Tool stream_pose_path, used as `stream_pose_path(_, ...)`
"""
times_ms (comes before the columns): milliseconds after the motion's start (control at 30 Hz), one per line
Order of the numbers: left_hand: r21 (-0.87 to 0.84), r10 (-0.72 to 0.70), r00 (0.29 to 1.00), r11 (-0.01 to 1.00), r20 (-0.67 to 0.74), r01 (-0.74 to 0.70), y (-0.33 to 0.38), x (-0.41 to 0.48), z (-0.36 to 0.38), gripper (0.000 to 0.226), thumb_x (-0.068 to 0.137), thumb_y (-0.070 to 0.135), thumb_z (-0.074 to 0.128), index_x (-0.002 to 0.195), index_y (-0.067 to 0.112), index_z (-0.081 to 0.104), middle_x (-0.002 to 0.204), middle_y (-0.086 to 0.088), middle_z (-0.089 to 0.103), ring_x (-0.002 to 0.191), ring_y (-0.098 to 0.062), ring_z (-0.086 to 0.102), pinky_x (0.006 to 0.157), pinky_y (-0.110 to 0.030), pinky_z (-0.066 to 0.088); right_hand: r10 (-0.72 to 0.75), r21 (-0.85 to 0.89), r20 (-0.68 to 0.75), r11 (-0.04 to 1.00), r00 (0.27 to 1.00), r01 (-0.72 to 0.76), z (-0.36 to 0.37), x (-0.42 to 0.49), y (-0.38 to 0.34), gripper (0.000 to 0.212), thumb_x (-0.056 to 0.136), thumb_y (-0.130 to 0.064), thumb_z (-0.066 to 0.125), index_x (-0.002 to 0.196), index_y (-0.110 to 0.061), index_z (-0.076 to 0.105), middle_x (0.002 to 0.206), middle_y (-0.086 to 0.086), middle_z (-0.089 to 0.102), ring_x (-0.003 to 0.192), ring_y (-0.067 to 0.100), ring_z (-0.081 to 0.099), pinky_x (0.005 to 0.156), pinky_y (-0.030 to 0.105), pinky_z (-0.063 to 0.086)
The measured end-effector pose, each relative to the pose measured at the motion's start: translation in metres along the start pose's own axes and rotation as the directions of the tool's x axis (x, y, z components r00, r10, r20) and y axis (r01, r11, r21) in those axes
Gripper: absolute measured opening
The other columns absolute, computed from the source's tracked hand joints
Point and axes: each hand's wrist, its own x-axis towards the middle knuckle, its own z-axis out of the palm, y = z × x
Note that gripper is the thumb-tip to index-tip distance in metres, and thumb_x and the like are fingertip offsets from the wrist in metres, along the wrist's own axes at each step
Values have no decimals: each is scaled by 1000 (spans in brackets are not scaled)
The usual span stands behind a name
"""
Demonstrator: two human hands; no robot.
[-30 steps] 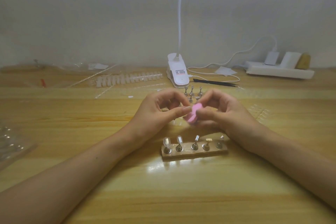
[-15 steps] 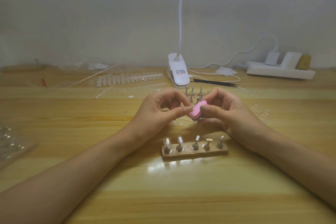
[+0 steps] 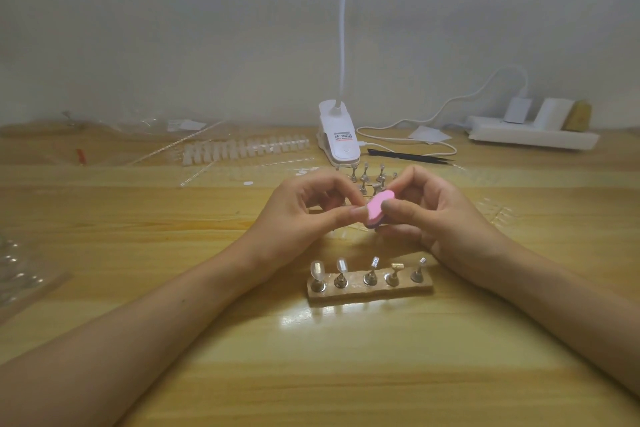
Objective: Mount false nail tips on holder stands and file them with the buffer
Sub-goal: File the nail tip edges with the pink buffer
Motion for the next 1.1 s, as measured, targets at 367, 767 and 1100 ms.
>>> stream_pose_path(367,-37,-26,1000,999,-13,26,-1,0,0,11,80,24,72,81,14,69,64,-1,52,62,-11,44,63,-15,38,-1,-50,6,999,1000,1,1,-2,2,30,75,-16,75,94,-7,54,92,7,72,83,29,75,66,32,61)
stream_pose_path(767,42,40,999,998,-32,-39,-2,0,1,9,80,19,74,82,10,71,63,17,51,62,-4,44,64,-11,38,4,23,-24,1000,1000,-3,4,-2,-1,24,76,-10,70,93,-5,54,88,9,74,80,21,75,67,26,60)
stream_pose_path(1100,56,58,996,997,-69,-55,-2,1,0,11,80,21,73,81,11,70,63,16,51,63,-7,44,66,-16,39,22,-14,34,1000,999,-22,3,-2,0,24,77,-11,74,92,-7,55,95,16,74,88,31,75,69,30,61)
